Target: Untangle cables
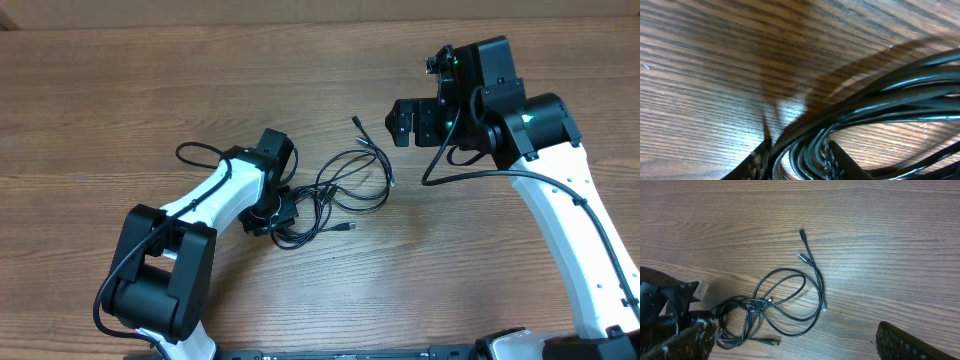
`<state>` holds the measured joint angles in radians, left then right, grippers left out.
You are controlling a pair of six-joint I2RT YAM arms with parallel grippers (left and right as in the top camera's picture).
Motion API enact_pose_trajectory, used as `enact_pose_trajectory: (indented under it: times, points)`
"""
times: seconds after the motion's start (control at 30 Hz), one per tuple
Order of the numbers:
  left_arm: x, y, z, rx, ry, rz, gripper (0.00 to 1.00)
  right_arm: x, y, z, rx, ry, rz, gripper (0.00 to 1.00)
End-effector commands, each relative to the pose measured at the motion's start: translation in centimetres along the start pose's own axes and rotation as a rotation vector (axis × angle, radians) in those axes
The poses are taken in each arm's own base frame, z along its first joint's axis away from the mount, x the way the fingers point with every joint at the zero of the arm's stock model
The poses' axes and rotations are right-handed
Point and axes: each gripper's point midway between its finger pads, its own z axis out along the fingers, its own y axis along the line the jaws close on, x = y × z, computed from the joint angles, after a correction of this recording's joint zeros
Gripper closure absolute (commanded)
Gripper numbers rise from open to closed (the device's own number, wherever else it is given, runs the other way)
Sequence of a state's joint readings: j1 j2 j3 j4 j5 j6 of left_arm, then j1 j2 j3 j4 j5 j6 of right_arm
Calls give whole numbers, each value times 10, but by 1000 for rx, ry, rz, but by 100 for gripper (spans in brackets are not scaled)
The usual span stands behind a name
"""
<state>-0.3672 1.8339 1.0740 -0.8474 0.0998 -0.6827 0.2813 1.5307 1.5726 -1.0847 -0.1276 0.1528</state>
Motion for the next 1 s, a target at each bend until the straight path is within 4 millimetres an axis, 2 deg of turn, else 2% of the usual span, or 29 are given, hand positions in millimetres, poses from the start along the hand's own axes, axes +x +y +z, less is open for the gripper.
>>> enact_pose_trajectory:
  times: [0.0,0.2,0.33,0.37,0.6,0.77,0.87,0.97]
  points:
    - [3,4,6,-25,2,-15,67,-7,3,-10,-14,-36,-8,0]
    - [3,-8,6,39,16,-12,73,-7,3,-10,-14,-35,-8,0]
    - [6,-24,5,123,43,-7,94,-7,3,-10,-14,-34,-8,0]
    - [6,-28,4,146,50,-4,96,-7,3,-10,-14,-34,-8,0]
    - [8,-45,0,236,70,25,96,0,2,-10,-7,-7,-4,0]
    - [7,-53,-6,284,86,22,96,13,-2,-3,3,44,0,0]
    - [3,-61,-14,324,83,29,96,25,8,-2,-62,92,-75,0]
    - [-7,-74,-31,378,45,108,96,34,20,-1,-144,133,-130,0]
